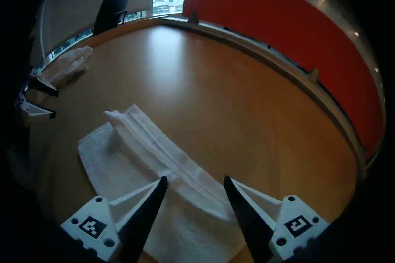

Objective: Fold towel

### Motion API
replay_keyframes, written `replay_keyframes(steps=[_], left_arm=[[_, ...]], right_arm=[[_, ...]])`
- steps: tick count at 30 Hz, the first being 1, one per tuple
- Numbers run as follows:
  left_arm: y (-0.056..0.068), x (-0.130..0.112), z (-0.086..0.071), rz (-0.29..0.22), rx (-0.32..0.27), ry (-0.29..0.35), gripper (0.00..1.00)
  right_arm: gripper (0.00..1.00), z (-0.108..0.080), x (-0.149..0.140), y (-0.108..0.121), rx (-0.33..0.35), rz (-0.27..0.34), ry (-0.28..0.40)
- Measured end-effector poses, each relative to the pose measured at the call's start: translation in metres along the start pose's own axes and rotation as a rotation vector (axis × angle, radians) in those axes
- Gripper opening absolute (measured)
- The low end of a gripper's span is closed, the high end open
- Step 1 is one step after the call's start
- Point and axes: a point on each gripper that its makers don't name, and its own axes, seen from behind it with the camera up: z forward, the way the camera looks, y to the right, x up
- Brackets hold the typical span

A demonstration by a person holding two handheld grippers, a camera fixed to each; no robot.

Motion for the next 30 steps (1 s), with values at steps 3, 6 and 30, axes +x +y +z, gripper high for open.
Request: replay_keyframes(steps=[3,6,30], left_arm=[[0.0,0.001,-0.001,-0.006,-0.001,0.003,0.95],[0.001,0.001,-0.003,-0.01,0.001,0.005,0.95],[0.009,-0.001,-0.012,-0.01,-0.005,0.009,0.95]], right_arm=[[0.88,0.002,0.005,0.004,-0.005,0.0,0.005],[0.88,0.003,0.009,0.006,-0.007,-0.001,0.01],[0.89,-0.038,-0.024,0.005,-0.016,0.041,0.015]])
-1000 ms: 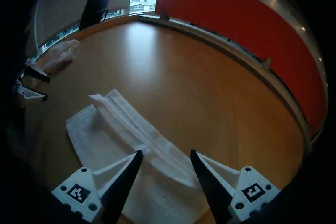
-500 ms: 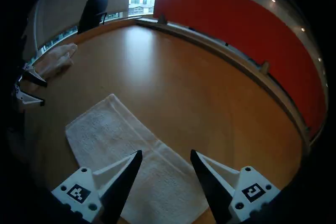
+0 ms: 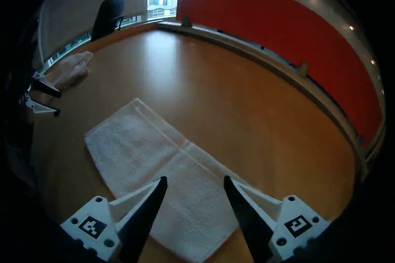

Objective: Fold towel

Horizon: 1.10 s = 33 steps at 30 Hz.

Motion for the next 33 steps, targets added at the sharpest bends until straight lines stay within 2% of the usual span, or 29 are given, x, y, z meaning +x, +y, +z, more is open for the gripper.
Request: replay_keyframes(steps=[9,23,33], left_arm=[[0.002,-0.003,-0.004,0.006,0.001,-0.001,0.95],[0.002,-0.003,-0.009,0.004,0.003,0.002,0.95],[0.004,-0.005,-0.01,0.008,0.004,0.0,0.95]], right_arm=[[0.88,-0.023,-0.028,0.005,-0.015,0.031,-0.011],[0.88,-0.054,-0.073,0.013,-0.033,0.046,-0.051],[0.88,-0.059,-0.089,0.01,-0.019,0.053,-0.076]])
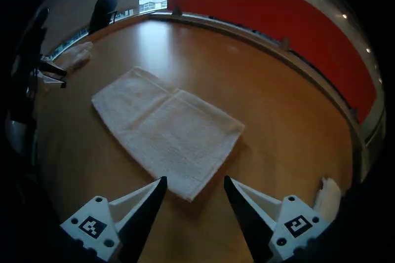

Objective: Fold towel

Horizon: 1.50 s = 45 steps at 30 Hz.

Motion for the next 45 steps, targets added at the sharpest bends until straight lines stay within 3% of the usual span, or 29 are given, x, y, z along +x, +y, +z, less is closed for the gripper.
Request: replay_keyframes(steps=[3,9,23,29,37,45], left_arm=[[0.0,0.0,-0.001,0.0,0.0,0.001,0.95],[-0.001,-0.002,-0.001,-0.005,0.0,0.0,0.95],[-0.002,-0.004,-0.001,-0.005,0.0,-0.001,0.95],[-0.002,-0.004,-0.001,-0.003,0.001,-0.003,0.95],[-0.002,-0.004,-0.002,-0.004,0.0,-0.003,0.95],[-0.003,-0.003,-0.002,-0.005,0.0,0.0,0.95]], right_arm=[[0.87,-0.001,-0.007,-0.003,0.011,-0.003,-0.016],[0.74,-0.003,-0.022,-0.006,0.031,-0.004,-0.062],[0.42,-0.001,-0.031,-0.009,0.081,0.004,-0.092],[0.39,0.0,-0.029,-0.009,0.085,0.0,-0.09],[0.05,0.001,-0.028,-0.009,0.084,-0.002,-0.089],[0.04,-0.002,-0.02,-0.008,0.073,-0.002,-0.069]])
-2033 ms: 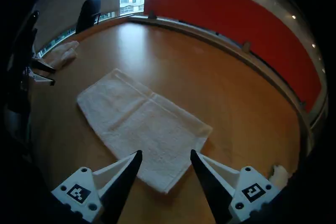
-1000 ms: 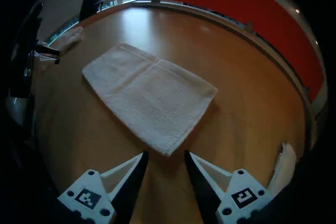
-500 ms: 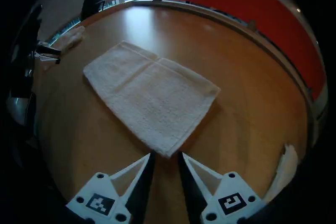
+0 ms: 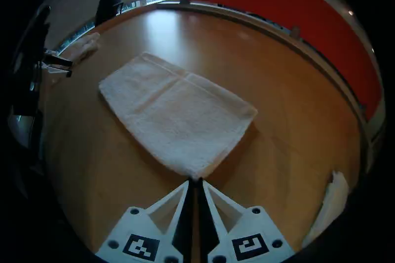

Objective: Fold towel

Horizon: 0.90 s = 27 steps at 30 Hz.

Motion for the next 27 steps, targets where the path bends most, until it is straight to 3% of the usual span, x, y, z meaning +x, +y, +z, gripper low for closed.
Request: replay_keyframes(steps=[11,27], left_arm=[[-0.001,0.004,-0.002,0.0,0.0,0.008,0.95],[-0.004,0.002,-0.006,-0.007,0.004,0.009,0.95]], right_arm=[[0.04,-0.021,0.019,0.008,-0.03,0.008,0.048],[0.04,-0.048,0.011,0.02,-0.061,0.024,0.058]])
